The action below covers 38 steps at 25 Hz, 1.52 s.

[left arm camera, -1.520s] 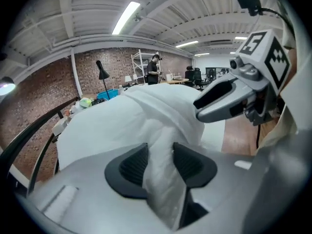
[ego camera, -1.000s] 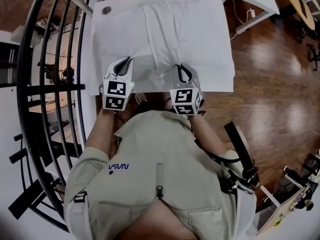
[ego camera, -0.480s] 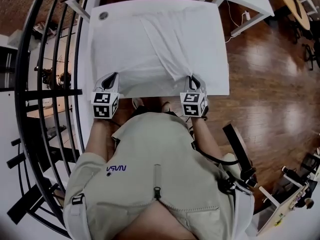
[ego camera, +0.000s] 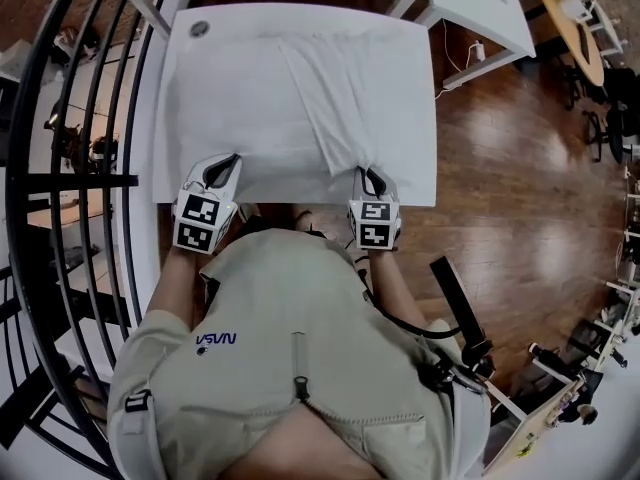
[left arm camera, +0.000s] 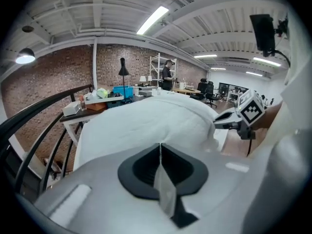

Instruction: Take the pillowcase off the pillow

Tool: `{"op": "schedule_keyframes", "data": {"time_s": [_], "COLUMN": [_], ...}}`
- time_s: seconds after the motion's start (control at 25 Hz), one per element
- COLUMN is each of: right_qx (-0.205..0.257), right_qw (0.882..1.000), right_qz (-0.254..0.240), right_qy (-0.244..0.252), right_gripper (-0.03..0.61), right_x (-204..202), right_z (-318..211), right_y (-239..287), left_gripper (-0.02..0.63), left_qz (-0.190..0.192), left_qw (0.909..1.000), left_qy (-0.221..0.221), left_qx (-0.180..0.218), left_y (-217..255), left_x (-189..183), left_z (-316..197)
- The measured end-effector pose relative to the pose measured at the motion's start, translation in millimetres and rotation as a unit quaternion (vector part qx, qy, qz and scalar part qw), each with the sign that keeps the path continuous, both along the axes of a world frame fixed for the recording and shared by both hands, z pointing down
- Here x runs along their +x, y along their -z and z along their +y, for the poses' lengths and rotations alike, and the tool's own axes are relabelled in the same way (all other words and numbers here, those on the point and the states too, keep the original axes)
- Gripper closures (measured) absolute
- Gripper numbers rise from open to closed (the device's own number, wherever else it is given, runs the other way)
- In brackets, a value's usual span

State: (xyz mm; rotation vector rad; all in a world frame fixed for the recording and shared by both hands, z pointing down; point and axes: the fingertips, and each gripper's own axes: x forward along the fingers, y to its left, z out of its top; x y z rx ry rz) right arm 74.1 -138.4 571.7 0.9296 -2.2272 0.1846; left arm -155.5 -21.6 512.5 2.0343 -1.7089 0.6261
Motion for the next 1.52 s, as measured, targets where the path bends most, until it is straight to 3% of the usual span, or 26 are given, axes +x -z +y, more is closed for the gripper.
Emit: {"op": "schedule_keyframes", "data": {"time_s": [0.2,0.36,0.44,0.56,0.76,1.0,1.16,1.24,1.36,1.52], "right_qx": [-0.025,-0.063,-0.056,0.000,0.063,0.064,0.043,0.027,0.000,-0.036], "right_qw": [0.999,0.996,0.995,0.993,0.984,0.975,0.972,0.973,0.976,0.975], "right_qz": [-0.005,-0.042,-0.067,-0.103,-0.140,-0.100,-0.092,-0.072,-0.040,0.018], "right_qy": [0.020,0.038,0.048,0.050,0.094,0.188,0.211,0.217,0.215,0.219], "right_gripper": [0.493,0.489,0.489,0.489,0.489,0.471,0.462,0.448,0.427,0.395], "right_x": [1,-3,-16,-45,-105,-157,-192,-212,-236,-246], "right_z": [12,23,16,-13,-57,-111,-153,-167,-183,-191], "right_y": [13,41,66,116,162,159,151,136,112,77], "left_gripper": [0.604,0.592,0.563,0.510,0.450,0.382,0.360,0.362,0.398,0.572], "left_qz": [-0.021,-0.017,-0.012,-0.002,-0.004,-0.039,-0.096,-0.091,-0.074,-0.094], "left_qw": [0.9952,0.9895,0.9879,0.9868,0.9907,0.9945,0.9946,0.9951,0.9945,0.9869], "left_qy": [-0.044,-0.044,-0.045,-0.057,-0.056,-0.024,-0.029,-0.034,-0.049,-0.098], "left_qx": [0.085,0.137,0.148,0.152,0.124,0.095,0.027,-0.017,-0.056,-0.087], "left_y": [55,82,87,88,74,64,26,0,-17,-38], "left_x": [6,-11,-23,-31,-38,-46,-61,-67,-66,-46], "left_z": [-22,-49,-65,-87,-123,-177,-215,-220,-215,-201]}}
